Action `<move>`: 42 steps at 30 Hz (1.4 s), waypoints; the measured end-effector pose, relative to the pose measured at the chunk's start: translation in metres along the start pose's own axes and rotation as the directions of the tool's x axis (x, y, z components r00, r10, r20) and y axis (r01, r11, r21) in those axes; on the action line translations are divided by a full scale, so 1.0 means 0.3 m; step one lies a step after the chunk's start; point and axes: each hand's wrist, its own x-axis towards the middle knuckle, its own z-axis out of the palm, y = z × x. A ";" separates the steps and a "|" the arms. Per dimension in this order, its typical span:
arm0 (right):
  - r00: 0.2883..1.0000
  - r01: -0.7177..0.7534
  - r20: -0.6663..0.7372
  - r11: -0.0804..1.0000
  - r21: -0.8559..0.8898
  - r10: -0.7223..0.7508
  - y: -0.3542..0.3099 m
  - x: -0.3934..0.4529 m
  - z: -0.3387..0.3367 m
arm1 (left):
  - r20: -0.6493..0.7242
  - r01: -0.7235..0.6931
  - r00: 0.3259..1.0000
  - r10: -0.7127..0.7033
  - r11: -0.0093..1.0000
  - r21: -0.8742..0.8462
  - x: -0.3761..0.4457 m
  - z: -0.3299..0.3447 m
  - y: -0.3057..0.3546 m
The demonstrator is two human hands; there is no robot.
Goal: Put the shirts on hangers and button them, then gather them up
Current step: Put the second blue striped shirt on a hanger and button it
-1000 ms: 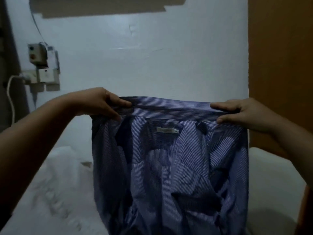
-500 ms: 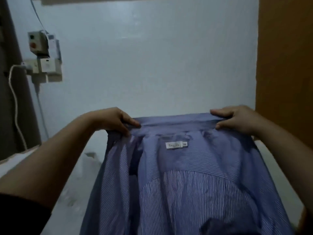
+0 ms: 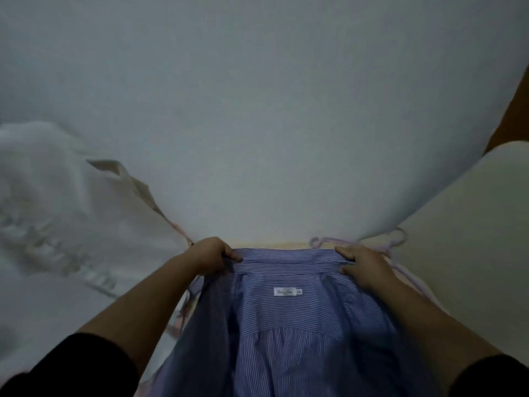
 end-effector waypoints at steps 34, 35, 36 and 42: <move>0.946 -0.274 -0.247 0.923 -0.269 0.209 0.559 0.007 0.231 | -0.155 -0.068 0.985 0.071 0.997 0.025 0.237 0.785 0.225; 0.944 -0.284 -0.244 0.921 -0.266 0.220 0.574 0.000 0.228 | -0.165 -0.062 0.984 0.068 0.997 0.041 0.237 0.797 0.225; 0.938 -0.306 -0.240 0.920 -0.245 0.248 0.585 -0.007 0.227 | -0.173 -0.061 0.982 0.070 0.996 0.059 0.239 0.805 0.225; 0.919 -0.383 -0.201 0.890 -0.248 0.339 0.622 -0.008 0.267 | -0.209 -0.082 0.974 0.090 0.995 0.050 0.253 0.824 0.210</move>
